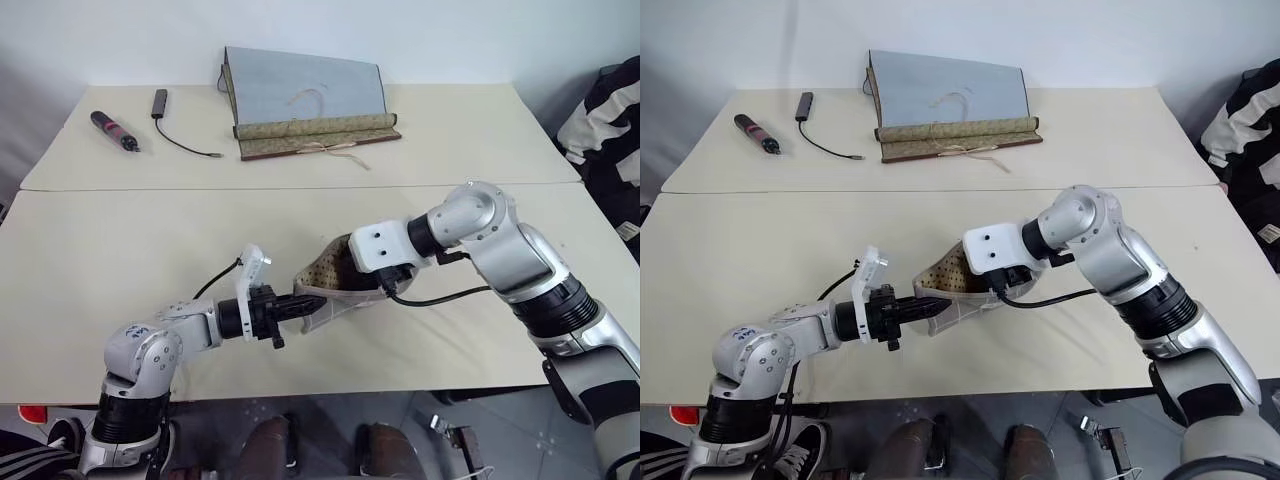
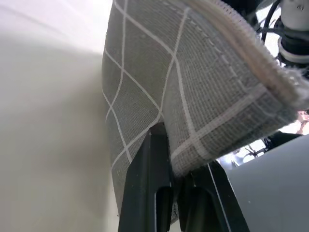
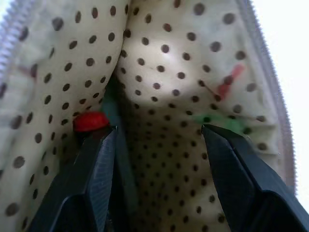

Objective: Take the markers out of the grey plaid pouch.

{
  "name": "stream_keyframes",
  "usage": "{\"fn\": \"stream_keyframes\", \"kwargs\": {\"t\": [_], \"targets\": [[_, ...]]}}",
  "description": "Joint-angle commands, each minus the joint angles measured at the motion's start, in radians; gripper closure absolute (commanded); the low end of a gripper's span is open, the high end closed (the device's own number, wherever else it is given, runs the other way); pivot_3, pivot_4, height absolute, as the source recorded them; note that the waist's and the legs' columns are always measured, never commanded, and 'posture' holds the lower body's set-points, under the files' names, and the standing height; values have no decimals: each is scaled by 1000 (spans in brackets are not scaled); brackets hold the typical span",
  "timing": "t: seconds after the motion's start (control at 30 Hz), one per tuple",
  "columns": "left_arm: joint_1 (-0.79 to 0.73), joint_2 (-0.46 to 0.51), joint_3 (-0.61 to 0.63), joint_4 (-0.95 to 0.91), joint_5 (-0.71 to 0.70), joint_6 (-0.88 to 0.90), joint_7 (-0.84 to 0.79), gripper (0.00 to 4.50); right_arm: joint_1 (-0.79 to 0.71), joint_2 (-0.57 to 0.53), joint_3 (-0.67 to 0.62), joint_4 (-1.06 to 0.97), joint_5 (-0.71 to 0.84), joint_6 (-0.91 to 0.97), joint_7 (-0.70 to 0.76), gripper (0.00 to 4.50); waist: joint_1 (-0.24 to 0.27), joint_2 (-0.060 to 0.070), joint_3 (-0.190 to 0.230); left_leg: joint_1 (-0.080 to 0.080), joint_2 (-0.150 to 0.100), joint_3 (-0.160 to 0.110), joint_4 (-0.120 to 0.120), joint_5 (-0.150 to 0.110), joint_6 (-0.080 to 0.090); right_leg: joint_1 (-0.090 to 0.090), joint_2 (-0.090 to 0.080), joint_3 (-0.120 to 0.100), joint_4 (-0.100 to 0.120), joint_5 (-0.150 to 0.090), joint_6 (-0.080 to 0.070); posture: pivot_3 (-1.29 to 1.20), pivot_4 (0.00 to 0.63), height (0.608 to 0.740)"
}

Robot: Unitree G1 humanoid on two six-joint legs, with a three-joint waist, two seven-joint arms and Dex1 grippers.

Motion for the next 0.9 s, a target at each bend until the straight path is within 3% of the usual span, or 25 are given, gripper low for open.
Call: {"fn": "stream_keyframes", "kwargs": {"t": [0.03, 0.3, 0.47, 0.73, 0.83, 0.9], "targets": [[-17, 1, 14, -7, 33, -83, 10, 4500, 11, -34, -14, -34, 9, -2, 29, 1590, 1, 0, 0, 0, 0, 0, 0, 0, 0, 0, 0, 0, 0, 0, 0, 0, 150, 740], [-1, 1, 1, -2, 49, -110, 11, 4500, -1, -64, -44, -46, 44, -5, 60, 1590, 0, 0, 0, 0, 0, 0, 0, -1, -1, 0, 0, 0, -1, 0, 0, 0, 150, 740], [0, -16, 2, 0, 43, -107, 22, 4500, 56, -88, 40, 29, -66, -113, 33, 1590, 0, 0, 0, 0, 0, 0, 0, -1, -1, 1, 0, -1, -2, 0, 0, 0, 150, 740], [6, -23, 7, -8, 29, -95, 35, 4500, 38, -16, 31, 86, -104, -163, -32, 1590, -2, 0, 0, 1, 0, 0, 0, -1, -1, 1, 0, 0, -4, 0, 0, 0, 150, 740], [2, -29, 8, -9, 23, -91, 42, 4500, 37, -2, 21, 85, -99, -162, -30, 2158, -1, 0, 0, 1, 0, 0, 0, -1, -1, 1, 0, 0, -4, 0, 0, 0, 150, 740], [1, -30, 8, -8, 24, -93, 44, 4500, 39, -2, 18, 80, -97, -163, -27, 2877, -1, 0, 0, 1, 0, 0, 0, -1, -1, 1, 0, 0, -4, 0, 0, 0, 150, 740]]}}
